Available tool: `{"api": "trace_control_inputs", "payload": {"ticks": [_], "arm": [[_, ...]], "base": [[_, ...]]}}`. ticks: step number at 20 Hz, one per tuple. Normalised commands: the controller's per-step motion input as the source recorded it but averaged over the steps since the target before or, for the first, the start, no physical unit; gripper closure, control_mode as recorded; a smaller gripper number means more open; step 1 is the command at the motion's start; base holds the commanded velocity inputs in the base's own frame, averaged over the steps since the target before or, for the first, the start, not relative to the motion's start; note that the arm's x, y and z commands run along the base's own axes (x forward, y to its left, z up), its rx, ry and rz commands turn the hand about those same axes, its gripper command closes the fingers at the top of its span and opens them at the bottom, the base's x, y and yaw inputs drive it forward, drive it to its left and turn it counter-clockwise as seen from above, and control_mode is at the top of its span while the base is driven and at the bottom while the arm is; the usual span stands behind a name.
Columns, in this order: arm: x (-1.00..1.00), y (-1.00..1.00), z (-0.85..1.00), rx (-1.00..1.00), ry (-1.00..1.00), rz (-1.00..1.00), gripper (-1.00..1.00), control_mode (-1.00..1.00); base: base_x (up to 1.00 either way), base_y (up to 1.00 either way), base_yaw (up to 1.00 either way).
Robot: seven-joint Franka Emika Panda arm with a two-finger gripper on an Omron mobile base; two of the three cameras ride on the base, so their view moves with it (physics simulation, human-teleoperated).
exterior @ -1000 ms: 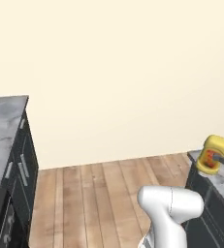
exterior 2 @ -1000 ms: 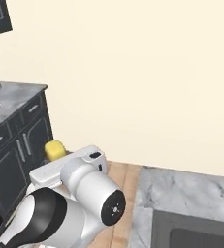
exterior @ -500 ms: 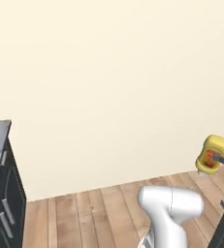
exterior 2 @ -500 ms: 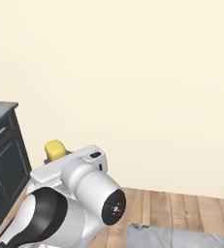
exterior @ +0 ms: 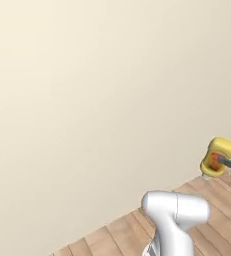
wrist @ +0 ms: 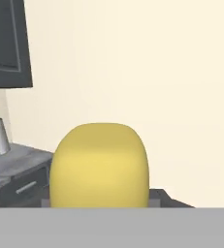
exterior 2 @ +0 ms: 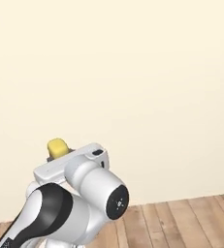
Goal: Place the ketchup and mustard from the counter to the top shelf of the fridge. If the existing items in the fridge are on the top shelf, move them to other shelves.
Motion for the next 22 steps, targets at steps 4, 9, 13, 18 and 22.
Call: {"api": "trace_control_inputs", "payload": {"ticks": [4,9,13,18,22], "arm": [[0.00,0.00,0.00,0.00,0.00,0.00,1.00,1.00],[0.00,0.00,0.00,0.00,0.00,0.00,1.00,1.00],[0.00,0.00,0.00,0.00,0.00,0.00,1.00,1.00],[0.00,0.00,0.00,0.00,0.00,0.00,1.00,1.00],[0.00,0.00,0.00,0.00,0.00,0.00,1.00,1.00]], "base": [[0.44,0.00,-0.76],[0.47,0.00,-0.75],[0.64,0.00,-0.69],[0.92,0.02,-0.59],[1.00,0.07,-0.54]]}}
